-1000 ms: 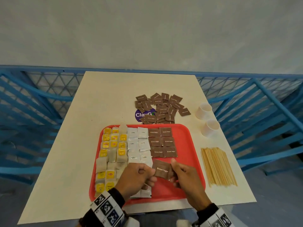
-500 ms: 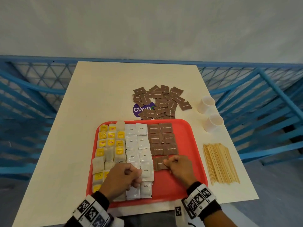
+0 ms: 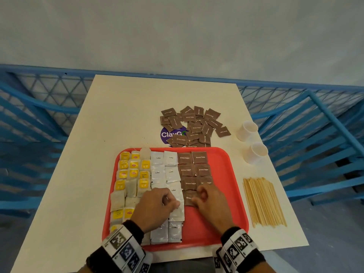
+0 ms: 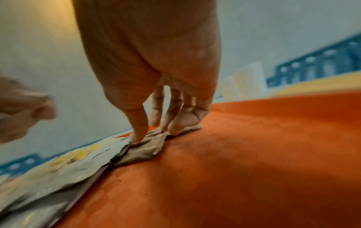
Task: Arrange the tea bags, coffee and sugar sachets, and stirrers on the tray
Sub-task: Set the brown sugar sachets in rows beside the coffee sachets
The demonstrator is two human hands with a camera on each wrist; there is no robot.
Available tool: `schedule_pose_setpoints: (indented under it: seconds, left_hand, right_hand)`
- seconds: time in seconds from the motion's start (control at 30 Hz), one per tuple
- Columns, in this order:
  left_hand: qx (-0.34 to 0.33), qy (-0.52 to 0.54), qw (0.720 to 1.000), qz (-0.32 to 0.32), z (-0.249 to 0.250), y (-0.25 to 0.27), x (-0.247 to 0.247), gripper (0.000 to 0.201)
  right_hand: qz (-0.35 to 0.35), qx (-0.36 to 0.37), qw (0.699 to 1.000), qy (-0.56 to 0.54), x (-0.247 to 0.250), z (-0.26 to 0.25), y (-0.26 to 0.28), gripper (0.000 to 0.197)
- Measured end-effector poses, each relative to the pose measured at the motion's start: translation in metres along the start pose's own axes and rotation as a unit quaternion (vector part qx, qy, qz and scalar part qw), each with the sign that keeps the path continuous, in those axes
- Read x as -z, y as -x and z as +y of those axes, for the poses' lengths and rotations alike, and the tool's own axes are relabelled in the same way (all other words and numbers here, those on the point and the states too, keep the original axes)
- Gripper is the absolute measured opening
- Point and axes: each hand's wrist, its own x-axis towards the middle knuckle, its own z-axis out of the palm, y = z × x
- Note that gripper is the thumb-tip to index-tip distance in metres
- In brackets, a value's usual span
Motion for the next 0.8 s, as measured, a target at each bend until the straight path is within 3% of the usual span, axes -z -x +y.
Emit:
schedule_pose_setpoints:
  seconds: [0.13, 0.5, 0.57, 0.63, 0.73, 0.8]
  left_hand:
    - [-0.016, -0.012, 1.0, -0.001, 0.005, -0.006, -0.001, 0.018]
    - [-0.013, -0.003, 1.0, -0.004, 0.004, -0.008, -0.001, 0.018]
    - [-0.02, 0.003, 1.0, -0.011, 0.006, -0.009, 0.001, 0.018]
    - [-0.023, 0.023, 0.999, -0.013, 0.008, -0.01, 0.005, 0.019]
    - [-0.011, 0.053, 0.998, 0.012, 0.014, -0.016, 0.017, 0.027]
    - [-0.002, 0.048, 0.998, 0.041, 0.019, -0.025, 0.029, 0.037]
  right_hand:
    - [-0.093, 0.07, 0.987, 0.112, -0.003, -0.002, 0.004, 0.038]
    - [-0.095, 0.123, 0.983, 0.101, -0.001, 0.012, -0.001, 0.037]
    - [-0.082, 0.123, 0.986, 0.075, 0.006, 0.01, 0.001, 0.029]
    - [-0.041, 0.112, 0.992, 0.041, 0.018, 0.002, -0.009, 0.007]
    - [0.005, 0.077, 0.997, 0.015, 0.044, -0.02, -0.047, 0.037]
    - [0.017, 0.062, 0.997, 0.046, 0.061, -0.038, -0.084, 0.046]
